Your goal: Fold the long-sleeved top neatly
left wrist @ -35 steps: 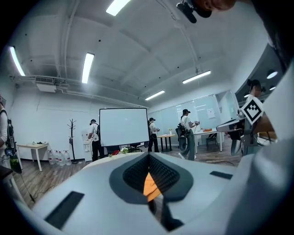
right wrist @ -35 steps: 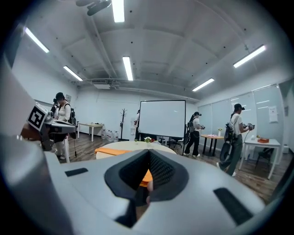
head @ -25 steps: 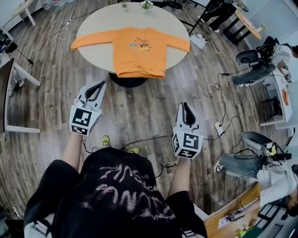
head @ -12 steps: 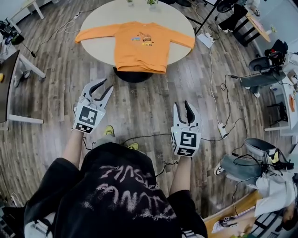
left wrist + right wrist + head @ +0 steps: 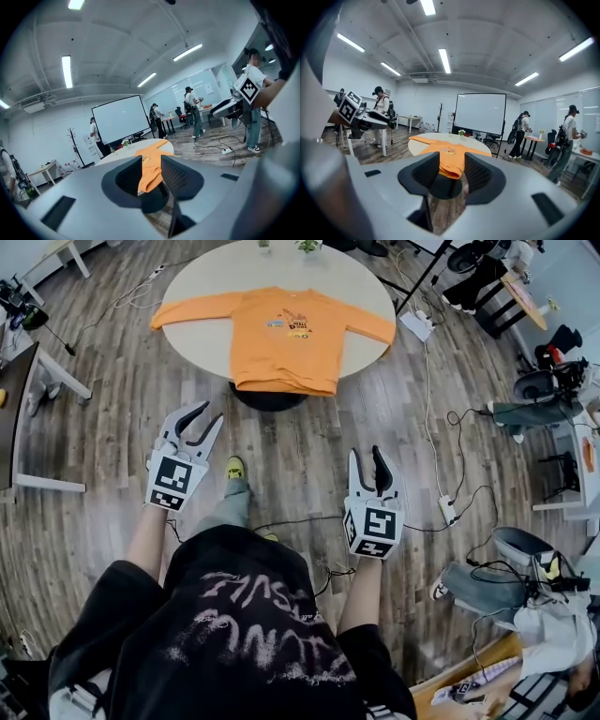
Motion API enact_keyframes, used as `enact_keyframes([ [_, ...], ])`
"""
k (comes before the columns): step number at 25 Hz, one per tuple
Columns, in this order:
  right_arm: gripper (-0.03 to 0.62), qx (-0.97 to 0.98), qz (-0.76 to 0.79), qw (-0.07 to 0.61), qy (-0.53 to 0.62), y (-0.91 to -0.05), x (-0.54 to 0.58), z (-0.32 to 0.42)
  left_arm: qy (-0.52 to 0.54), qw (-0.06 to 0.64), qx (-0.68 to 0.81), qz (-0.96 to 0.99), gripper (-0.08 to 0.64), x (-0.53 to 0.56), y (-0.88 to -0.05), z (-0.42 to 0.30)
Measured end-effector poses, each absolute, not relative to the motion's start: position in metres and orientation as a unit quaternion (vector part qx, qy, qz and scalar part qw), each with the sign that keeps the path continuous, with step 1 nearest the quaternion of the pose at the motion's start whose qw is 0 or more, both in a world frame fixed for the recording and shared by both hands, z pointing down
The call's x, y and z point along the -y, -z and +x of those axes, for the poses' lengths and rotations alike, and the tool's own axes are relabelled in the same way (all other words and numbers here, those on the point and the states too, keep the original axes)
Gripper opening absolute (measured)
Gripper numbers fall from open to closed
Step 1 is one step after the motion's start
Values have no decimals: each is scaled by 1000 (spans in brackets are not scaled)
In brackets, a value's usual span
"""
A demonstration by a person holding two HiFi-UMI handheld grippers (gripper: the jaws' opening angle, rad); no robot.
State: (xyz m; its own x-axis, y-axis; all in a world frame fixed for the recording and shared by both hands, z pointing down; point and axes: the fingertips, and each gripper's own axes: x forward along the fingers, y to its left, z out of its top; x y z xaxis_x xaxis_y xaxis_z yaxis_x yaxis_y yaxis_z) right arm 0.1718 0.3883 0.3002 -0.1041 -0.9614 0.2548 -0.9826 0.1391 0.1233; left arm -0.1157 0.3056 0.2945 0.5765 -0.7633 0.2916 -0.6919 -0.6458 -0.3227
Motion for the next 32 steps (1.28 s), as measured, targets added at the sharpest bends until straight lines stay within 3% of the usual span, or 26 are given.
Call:
enact_keyframes([
  [17, 173, 725, 670, 145, -65, -320, -215, 170, 190, 32, -435, -880, 135, -122, -335, -144],
  [32, 173, 731, 658, 151, -94, -319, -26, 110, 187, -28, -466, -864, 135, 53, -357, -220],
])
